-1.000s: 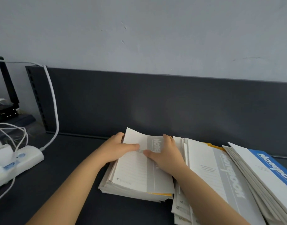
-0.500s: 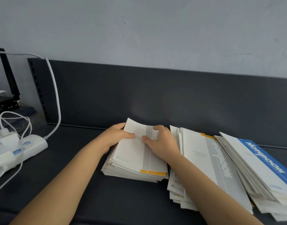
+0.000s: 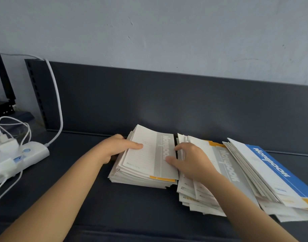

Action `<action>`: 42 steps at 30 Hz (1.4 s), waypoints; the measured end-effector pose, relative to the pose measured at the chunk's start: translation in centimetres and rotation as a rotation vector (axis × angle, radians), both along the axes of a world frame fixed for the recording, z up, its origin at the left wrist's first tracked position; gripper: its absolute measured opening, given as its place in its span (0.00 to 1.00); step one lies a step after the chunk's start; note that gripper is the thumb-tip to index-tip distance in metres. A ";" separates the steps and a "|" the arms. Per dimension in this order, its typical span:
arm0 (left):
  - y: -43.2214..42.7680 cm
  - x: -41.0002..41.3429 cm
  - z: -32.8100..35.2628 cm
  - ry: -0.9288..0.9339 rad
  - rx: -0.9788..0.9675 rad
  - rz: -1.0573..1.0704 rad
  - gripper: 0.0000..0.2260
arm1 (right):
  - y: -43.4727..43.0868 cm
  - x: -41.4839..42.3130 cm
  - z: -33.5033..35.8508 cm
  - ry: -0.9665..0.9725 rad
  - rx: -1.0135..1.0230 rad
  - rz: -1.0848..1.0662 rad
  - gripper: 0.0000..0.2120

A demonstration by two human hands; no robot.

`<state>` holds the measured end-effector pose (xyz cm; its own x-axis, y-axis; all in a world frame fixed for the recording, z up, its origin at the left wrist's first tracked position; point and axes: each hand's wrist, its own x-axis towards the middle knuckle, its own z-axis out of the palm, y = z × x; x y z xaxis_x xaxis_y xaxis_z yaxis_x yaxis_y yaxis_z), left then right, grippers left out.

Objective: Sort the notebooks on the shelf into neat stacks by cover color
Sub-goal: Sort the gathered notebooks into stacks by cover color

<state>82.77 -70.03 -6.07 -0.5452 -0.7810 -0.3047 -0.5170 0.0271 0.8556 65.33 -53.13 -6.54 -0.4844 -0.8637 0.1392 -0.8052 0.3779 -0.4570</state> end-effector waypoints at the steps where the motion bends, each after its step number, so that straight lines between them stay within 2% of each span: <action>1: -0.1 0.2 0.0 -0.032 0.040 -0.003 0.26 | 0.2 0.1 -0.4 0.022 0.024 0.018 0.26; 3: -0.6 0.3 0.1 -0.052 0.086 -0.006 0.28 | 0.3 0.2 -1.1 0.051 0.029 0.033 0.28; 8: -0.3 0.1 0.1 0.032 0.146 -0.030 0.24 | 0.2 0.5 -1.8 0.133 0.037 0.045 0.27; 12: 0.1 0.1 -0.4 0.047 0.122 -0.091 0.25 | 0.1 0.1 -2.1 0.170 0.104 0.054 0.29; 16: 0.8 -0.5 -0.8 0.128 0.152 -0.101 0.15 | 0.2 -0.2 -2.4 0.221 0.127 0.066 0.28; 21: 1.9 -1.5 -0.9 0.228 0.221 -0.072 0.14 | 0.3 -1.0 -2.4 0.225 0.154 0.053 0.29; 42: 5.8 -8.2 -1.0 0.174 0.149 -0.135 0.14 | 5.1 -7.6 -2.1 0.139 0.190 0.014 0.29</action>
